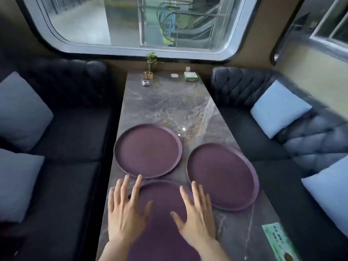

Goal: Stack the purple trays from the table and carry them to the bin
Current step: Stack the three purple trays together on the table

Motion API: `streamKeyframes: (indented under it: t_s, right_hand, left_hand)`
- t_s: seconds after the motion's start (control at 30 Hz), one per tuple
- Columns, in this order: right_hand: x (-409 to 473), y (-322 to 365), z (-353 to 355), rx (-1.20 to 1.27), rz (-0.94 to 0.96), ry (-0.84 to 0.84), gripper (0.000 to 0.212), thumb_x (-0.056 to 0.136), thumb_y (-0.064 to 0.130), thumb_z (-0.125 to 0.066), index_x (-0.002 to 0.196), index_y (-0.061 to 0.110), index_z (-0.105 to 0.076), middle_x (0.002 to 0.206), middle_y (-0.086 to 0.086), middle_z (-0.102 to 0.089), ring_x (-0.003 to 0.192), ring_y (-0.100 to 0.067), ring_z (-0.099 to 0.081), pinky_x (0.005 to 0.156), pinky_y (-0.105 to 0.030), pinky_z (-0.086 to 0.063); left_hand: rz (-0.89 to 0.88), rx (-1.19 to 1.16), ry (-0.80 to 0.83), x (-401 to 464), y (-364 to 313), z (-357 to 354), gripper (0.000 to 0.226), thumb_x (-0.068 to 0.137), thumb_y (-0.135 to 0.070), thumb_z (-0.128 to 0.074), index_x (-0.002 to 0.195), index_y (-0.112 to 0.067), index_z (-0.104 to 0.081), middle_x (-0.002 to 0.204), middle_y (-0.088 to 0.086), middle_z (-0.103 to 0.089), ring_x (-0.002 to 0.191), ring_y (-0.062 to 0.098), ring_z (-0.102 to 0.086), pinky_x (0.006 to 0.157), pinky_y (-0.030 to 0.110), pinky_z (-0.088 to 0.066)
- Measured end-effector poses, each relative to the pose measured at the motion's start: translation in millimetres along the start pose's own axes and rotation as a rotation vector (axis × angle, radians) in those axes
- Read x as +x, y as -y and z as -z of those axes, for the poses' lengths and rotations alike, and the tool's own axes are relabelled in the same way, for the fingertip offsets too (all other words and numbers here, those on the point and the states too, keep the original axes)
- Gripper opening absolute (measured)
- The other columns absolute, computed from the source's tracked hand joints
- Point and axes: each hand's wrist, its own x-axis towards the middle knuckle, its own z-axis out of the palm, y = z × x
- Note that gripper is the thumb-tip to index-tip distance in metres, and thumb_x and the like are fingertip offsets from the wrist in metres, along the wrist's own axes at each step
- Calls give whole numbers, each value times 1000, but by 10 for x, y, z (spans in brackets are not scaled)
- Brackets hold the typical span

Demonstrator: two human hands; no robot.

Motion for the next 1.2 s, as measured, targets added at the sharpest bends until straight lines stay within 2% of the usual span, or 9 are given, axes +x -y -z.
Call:
streamKeyframes:
  t_s: [0.3,0.43,0.53,0.77,0.83,0.9,0.97,1.03,1.2]
  right_hand:
    - [-458,-273,-665,11,33,295,94,73,72,-45,151,43,0,164,-3,7,151,-27,0,121,-47,-11]
    - [-587,-408,-800,-52,-59,312,97,59,78,-51,146,38,-35,155,-9,-36,139,-32,-41,113,-43,-35]
    - [-636,-572,-871,-50,-48,289,98,57,77,-53,145,35,-39,156,-6,-35,140,-29,-39,110,-43,-18]
    - [-627,-835,-828,-41,-62,267,96,66,74,-51,151,38,-24,163,-2,-14,149,-25,-16,115,-40,-8]
    - [-600,-865,-805,-9,-67,226,85,70,71,-50,146,38,-36,160,0,-24,148,-22,-23,116,-35,-12]
    - [-510,-894,-673,143,-133,154,59,77,65,-52,128,36,-60,143,5,-54,135,-15,-47,112,-29,-34]
    - [-343,-991,-414,299,-276,43,32,82,57,-57,99,34,-73,99,15,-75,95,-2,-68,82,-25,-55]
    - [-148,-1245,-199,393,-445,-31,25,83,49,-61,79,27,-71,69,12,-73,67,-5,-68,61,-29,-54]
    - [329,-2117,192,802,-817,-22,17,88,32,-63,81,21,-73,72,0,-75,69,-19,-71,73,-47,-60]
  left_hand:
    - [-19,22,340,-514,291,-710,104,62,-68,-62,154,-44,-20,162,6,-28,151,27,-20,120,39,-2]
    - [-6,48,428,-694,353,-931,123,42,-78,-61,153,-45,-21,164,6,-23,151,29,-12,120,41,-5]
    - [-15,36,483,-726,272,-1033,125,44,-80,-58,152,-52,-2,167,-1,7,153,28,12,122,44,-3]
    - [-23,99,458,-660,22,-1178,126,38,-84,-59,152,-50,-17,165,9,-18,151,37,-11,116,54,-26]
    - [-13,118,422,-626,-51,-1168,115,43,-83,-61,147,-43,-37,157,12,-36,145,38,-29,110,53,-35]
    - [-6,79,325,-521,-170,-1137,82,60,-77,-58,128,-33,-62,135,7,-60,128,33,-54,102,49,-42]
    - [22,4,225,-323,-376,-1087,50,74,-66,-56,109,-31,-67,109,-2,-68,102,28,-67,83,44,-49]
    - [98,-132,192,-62,-645,-1046,29,82,-52,-60,104,-33,-61,101,-9,-66,92,23,-69,69,38,-51]
    - [187,-427,201,665,-1296,-1162,29,85,-41,-62,114,-36,-57,114,-13,-65,101,10,-64,82,35,-49]
